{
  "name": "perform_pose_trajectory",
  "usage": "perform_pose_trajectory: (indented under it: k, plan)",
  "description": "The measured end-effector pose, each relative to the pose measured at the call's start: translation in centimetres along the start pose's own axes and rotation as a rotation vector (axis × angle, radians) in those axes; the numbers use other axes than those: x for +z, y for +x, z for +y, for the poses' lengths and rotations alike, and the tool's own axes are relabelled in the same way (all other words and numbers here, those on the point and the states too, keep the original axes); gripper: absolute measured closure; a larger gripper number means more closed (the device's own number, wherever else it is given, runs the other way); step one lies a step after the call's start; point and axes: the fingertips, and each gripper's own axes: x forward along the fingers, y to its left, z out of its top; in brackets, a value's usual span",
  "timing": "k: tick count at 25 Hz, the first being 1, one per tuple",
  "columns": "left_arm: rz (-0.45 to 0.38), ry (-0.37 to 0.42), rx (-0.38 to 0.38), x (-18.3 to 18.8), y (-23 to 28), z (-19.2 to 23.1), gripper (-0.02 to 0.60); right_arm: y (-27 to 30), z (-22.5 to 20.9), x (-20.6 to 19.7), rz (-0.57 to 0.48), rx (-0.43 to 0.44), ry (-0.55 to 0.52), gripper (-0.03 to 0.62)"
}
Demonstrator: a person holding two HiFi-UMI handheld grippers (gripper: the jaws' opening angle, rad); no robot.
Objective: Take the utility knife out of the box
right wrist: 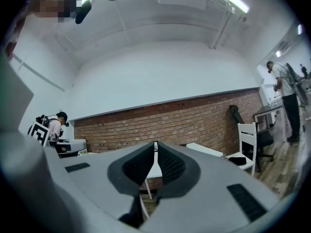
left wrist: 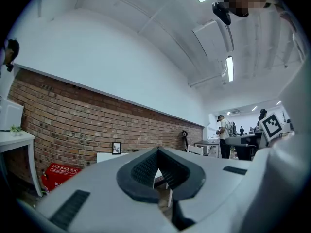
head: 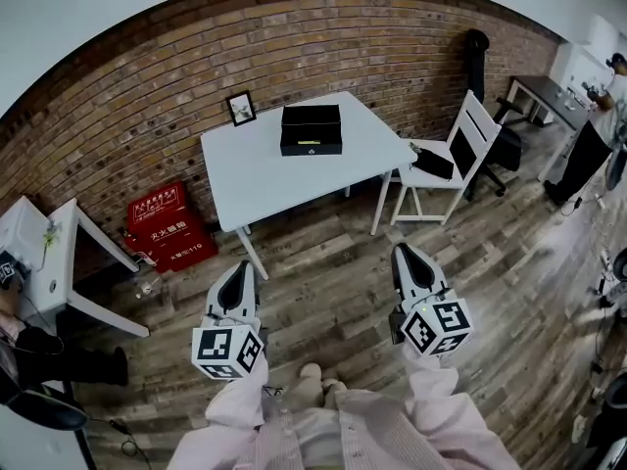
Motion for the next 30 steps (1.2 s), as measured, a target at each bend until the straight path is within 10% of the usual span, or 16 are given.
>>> perform_pose_trajectory:
  k: [30]
  plan:
    - [0.056, -0.041, -0.019, -2.9, 15.0, 6.2, 0.589, 14.5, -5.3, -2.6, 0.064, -0.006, -0.010, 0.434]
